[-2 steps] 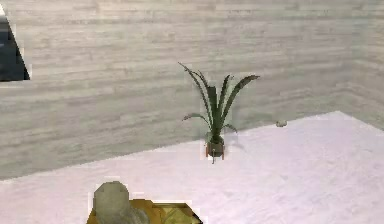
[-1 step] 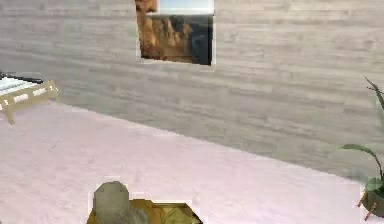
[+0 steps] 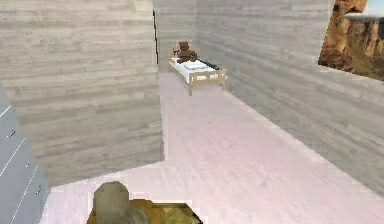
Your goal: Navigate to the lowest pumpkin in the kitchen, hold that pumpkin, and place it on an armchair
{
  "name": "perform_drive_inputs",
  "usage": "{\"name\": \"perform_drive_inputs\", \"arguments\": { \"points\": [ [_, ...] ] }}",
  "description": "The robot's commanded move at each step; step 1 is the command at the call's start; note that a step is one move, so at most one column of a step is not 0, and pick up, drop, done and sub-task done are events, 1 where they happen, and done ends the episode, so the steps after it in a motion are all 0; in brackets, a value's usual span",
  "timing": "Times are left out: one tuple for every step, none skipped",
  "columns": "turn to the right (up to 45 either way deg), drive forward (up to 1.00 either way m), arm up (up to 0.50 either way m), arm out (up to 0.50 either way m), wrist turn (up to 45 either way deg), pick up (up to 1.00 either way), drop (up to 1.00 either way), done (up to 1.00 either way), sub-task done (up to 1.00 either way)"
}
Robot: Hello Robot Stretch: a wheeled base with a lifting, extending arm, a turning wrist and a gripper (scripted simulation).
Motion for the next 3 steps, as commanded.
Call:
{"name": "perform_drive_inputs", "arguments": {
  "points": [
    [-45.0,0.0,0.0,0.0,0.0,0.0,0.0,0.0,0.0],
    [45.0,0.0,0.0,0.0,0.0,0.0,0.0,0.0,0.0],
    [45.0,0.0,0.0,0.0,0.0,0.0,0.0,0.0,0.0]
  ]
}}
